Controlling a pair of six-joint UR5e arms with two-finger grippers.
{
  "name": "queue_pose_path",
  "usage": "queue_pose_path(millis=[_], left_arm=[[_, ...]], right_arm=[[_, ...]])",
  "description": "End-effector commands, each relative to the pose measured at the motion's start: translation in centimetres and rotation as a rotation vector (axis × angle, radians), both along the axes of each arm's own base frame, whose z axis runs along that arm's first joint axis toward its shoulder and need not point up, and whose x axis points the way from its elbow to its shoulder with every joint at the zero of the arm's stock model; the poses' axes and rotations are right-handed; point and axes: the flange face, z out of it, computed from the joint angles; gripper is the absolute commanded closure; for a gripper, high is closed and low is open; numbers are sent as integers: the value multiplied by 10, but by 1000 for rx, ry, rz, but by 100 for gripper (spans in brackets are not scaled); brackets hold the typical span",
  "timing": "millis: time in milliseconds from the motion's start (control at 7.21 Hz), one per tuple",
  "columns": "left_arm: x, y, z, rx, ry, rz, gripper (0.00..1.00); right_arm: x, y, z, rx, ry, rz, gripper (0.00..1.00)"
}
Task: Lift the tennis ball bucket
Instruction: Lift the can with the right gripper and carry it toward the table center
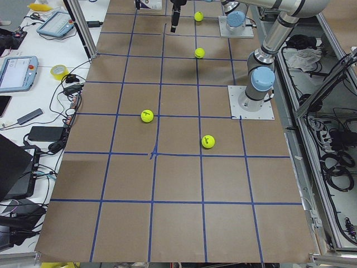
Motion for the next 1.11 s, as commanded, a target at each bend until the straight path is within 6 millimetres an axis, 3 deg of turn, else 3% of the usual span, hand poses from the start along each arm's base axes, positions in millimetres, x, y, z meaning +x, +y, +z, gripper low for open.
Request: queue_pose_path(millis=[0, 139, 416, 555, 693, 971], left_arm=[[0, 0, 0, 0, 0, -1, 0], [0, 0, 0, 0, 0, 0, 0], [0, 0, 0, 0, 0, 0, 0], [0, 0, 0, 0, 1, 0, 0], [-1, 0, 0, 0, 1, -1, 0], [0, 0, 0, 0, 1, 0, 0]], right_arm=[[46, 13, 58, -16, -111, 156, 44], [79, 16, 71, -23, -95, 220, 44], [159, 36, 99, -59, -68, 520, 48], [179, 54, 118, -74, -61, 557, 51], [219, 76, 127, -67, -45, 615, 65], [297, 86, 124, -136, 22, 844, 62]])
